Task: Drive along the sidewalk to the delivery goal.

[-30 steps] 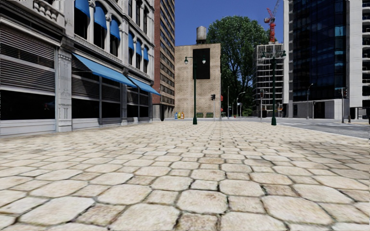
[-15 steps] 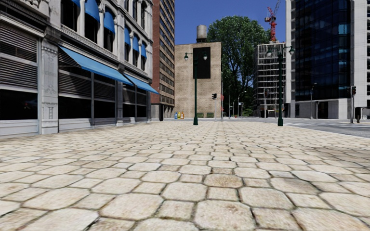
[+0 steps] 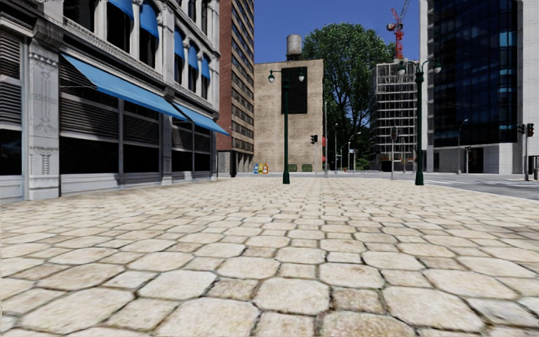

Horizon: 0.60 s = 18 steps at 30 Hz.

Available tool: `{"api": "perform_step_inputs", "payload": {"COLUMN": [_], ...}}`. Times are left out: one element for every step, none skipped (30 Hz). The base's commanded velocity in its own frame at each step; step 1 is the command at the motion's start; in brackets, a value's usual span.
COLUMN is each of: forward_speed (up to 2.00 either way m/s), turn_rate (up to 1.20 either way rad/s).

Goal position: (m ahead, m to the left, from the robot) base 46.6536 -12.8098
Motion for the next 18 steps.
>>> {"api": "perform_step_inputs", "payload": {"forward_speed": [2.00, 2.00, 2.00, 2.00, 2.00, 2.00, 2.00, 2.00, 2.00, 2.00, 2.00, 2.00, 2.00, 2.00, 2.00, 2.00, 2.00, 2.00], "turn_rate": [0.00, 0.00, 0.00, 0.00, 0.00, 0.00, 0.00, 0.00, 0.00, 0.00, 0.00, 0.00, 0.00, 0.00, 0.00, 0.00, 0.00, 0.00]}}
